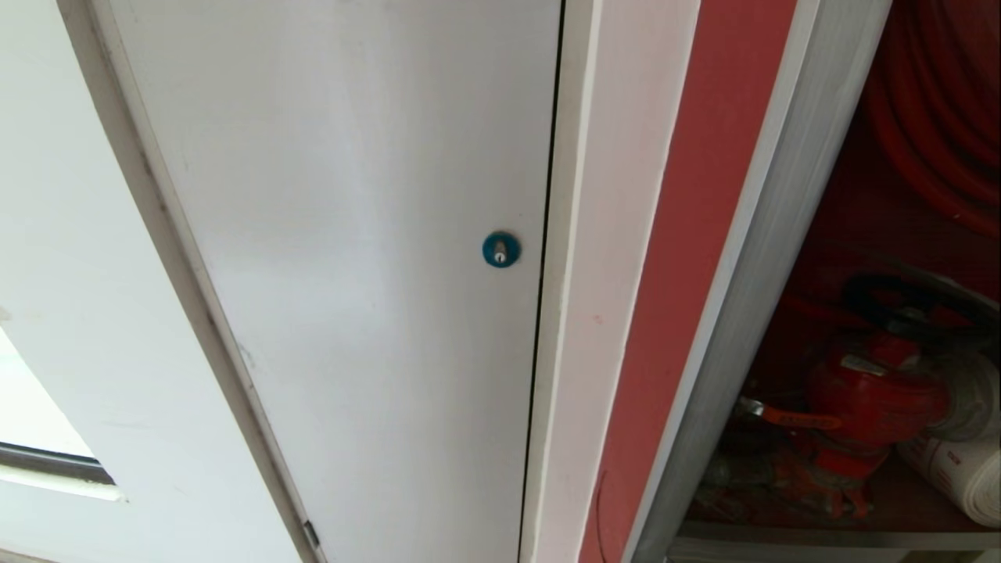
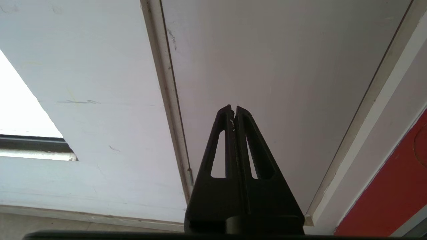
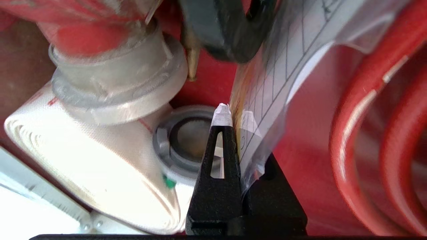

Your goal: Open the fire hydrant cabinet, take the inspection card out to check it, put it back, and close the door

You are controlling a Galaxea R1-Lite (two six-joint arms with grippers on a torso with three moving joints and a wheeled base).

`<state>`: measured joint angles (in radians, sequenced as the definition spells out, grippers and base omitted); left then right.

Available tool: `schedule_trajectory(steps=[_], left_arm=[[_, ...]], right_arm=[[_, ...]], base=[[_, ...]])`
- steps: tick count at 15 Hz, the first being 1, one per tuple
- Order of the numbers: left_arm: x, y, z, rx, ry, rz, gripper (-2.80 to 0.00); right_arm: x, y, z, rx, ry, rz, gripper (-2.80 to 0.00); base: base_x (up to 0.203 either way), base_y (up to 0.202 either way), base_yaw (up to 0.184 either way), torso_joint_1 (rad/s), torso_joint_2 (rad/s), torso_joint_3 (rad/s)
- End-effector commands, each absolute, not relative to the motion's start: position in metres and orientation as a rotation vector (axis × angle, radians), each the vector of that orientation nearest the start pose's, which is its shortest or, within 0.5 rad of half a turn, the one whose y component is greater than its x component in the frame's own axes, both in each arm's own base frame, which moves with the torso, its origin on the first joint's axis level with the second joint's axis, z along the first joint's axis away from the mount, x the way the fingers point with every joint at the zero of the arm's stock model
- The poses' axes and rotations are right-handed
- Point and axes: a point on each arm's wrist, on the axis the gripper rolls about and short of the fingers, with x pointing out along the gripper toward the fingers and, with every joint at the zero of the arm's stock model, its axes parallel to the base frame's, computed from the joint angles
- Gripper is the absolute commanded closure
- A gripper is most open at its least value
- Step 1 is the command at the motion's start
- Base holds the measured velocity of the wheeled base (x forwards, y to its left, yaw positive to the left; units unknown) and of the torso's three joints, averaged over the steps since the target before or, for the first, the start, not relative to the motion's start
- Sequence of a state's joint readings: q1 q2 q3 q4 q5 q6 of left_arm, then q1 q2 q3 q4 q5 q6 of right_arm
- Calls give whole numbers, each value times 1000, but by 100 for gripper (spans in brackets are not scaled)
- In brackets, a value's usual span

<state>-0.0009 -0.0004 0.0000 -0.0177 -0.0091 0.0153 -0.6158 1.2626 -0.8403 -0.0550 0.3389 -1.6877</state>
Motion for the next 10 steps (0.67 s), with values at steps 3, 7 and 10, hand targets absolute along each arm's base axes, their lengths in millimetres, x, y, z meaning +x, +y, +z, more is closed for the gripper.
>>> schedule_trajectory(steps=[3,7,10], left_arm=[[-22,0,76,15,-14,-10,0],[-22,0,76,15,-14,-9,0],[-22,0,76,15,-14,-11,0]], right_arm=[[138,-94,255,-1526,450,11,0],[106,-75,262,-1523,471,-21,0],[84,-64,269,-1539,475,-89,0]], base=[[0,0,0,0,0,0],[0,0,0,0,0,0],[0,0,0,0,0,0]])
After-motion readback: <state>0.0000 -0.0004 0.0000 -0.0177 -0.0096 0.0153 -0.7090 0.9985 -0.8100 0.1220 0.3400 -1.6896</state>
